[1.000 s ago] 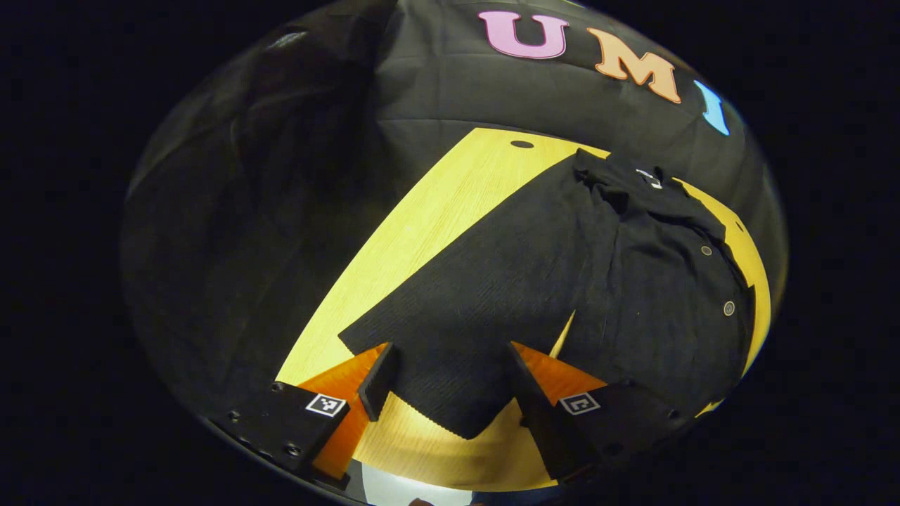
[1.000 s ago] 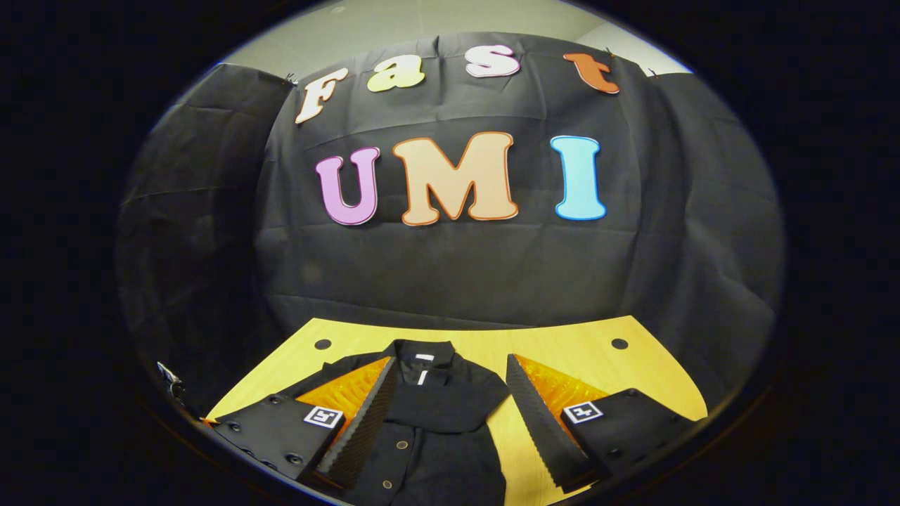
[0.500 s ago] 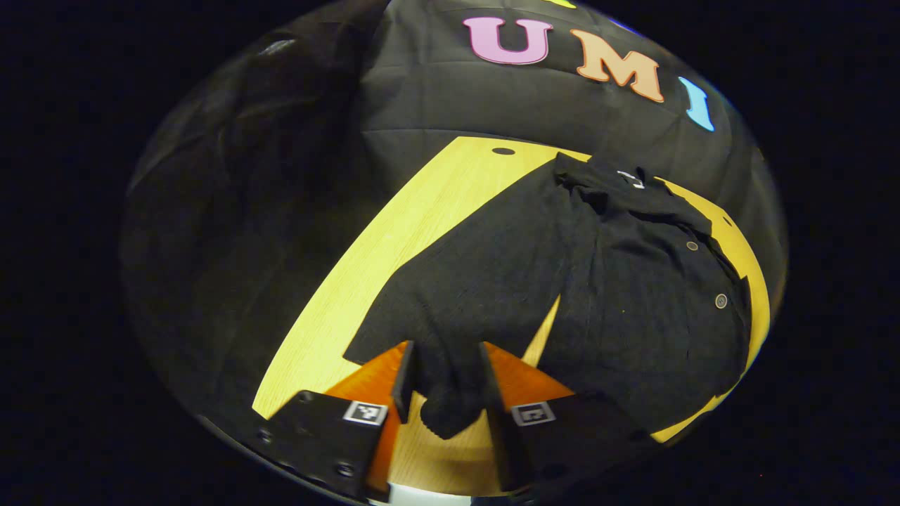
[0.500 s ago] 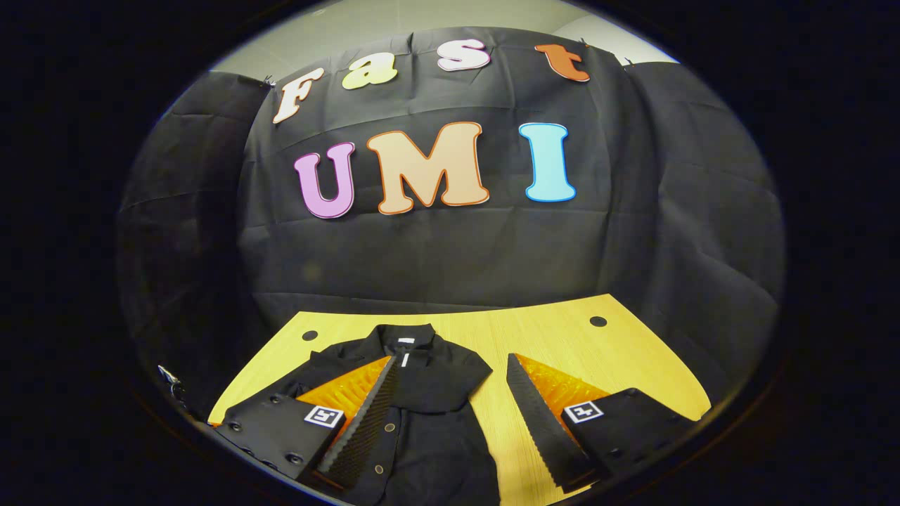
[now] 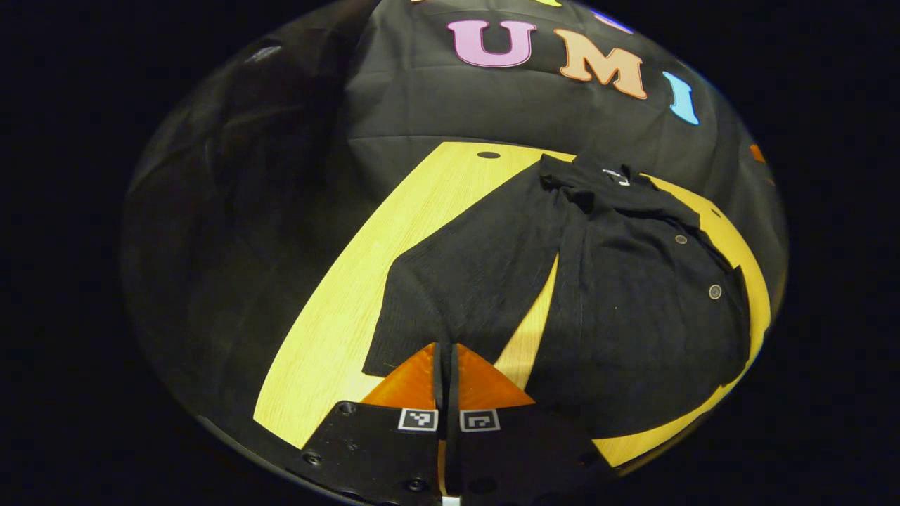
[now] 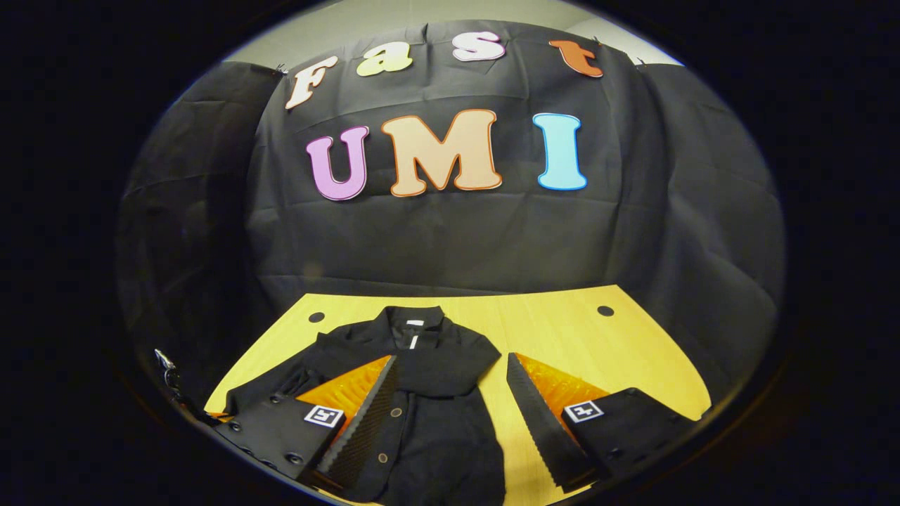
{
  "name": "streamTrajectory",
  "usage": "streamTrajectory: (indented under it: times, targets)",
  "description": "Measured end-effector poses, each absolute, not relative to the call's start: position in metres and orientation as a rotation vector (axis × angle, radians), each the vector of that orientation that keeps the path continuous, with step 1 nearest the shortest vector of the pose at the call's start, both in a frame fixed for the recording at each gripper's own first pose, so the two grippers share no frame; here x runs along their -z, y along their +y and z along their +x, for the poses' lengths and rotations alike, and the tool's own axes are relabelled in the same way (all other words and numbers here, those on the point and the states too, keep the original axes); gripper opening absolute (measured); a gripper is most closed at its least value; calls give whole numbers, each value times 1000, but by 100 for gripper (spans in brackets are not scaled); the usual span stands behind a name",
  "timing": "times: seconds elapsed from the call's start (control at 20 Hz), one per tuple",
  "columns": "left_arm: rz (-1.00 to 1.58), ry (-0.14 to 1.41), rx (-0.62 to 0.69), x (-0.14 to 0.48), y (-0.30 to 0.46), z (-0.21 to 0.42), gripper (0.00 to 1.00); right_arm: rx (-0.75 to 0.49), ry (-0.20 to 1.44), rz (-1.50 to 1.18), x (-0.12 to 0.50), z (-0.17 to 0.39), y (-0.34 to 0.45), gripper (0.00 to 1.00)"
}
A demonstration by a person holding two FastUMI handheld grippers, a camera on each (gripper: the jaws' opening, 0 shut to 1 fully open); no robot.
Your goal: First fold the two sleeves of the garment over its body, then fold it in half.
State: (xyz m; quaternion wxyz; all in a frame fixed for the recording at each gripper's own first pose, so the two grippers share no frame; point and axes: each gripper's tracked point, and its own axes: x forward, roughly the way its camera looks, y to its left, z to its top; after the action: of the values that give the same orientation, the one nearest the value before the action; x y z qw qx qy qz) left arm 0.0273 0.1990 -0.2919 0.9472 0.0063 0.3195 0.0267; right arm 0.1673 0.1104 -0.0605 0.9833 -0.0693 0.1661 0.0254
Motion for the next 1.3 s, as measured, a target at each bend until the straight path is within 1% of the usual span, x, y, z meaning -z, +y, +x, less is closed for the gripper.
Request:
streamTrajectory:
  times: [0.35, 0.65, 0.7, 0.75, 0.8, 0.85, 0.9, 1.0, 1.05, 1.2, 1.25, 1.3]
  targets:
    - [35, 692, -9, 289, 196, 34, 0, -14, 361, -126, 83, 162, 117, 98]
    - [10, 642, 70, 240, 182, 63, 0, 21, 389, -90, 98, 148, 111, 98]
    - [13, 632, 75, 232, 179, 72, 0, 24, 403, -84, 104, 149, 108, 94]
    - [13, 618, 77, 221, 175, 82, 0, 24, 416, -82, 108, 150, 105, 94]
    - [10, 603, 87, 211, 167, 92, 0, 25, 430, -83, 113, 147, 100, 94]
    - [11, 587, 98, 199, 157, 100, 0, 28, 439, -90, 114, 145, 92, 98]
    - [15, 571, 110, 189, 147, 107, 0, 28, 448, -99, 113, 142, 81, 94]
    - [34, 540, 135, 171, 123, 126, 0, 11, 462, -110, 111, 142, 66, 93]
    - [46, 522, 144, 163, 109, 136, 0, 1, 470, -112, 109, 145, 58, 98]
    - [42, 454, 175, 136, 59, 170, 0, -30, 498, -100, 111, 152, 35, 98]
    - [34, 432, 190, 128, 39, 180, 0, -37, 504, -97, 110, 156, 27, 94]
    - [35, 410, 202, 122, 19, 190, 0, -45, 513, -96, 112, 157, 18, 98]
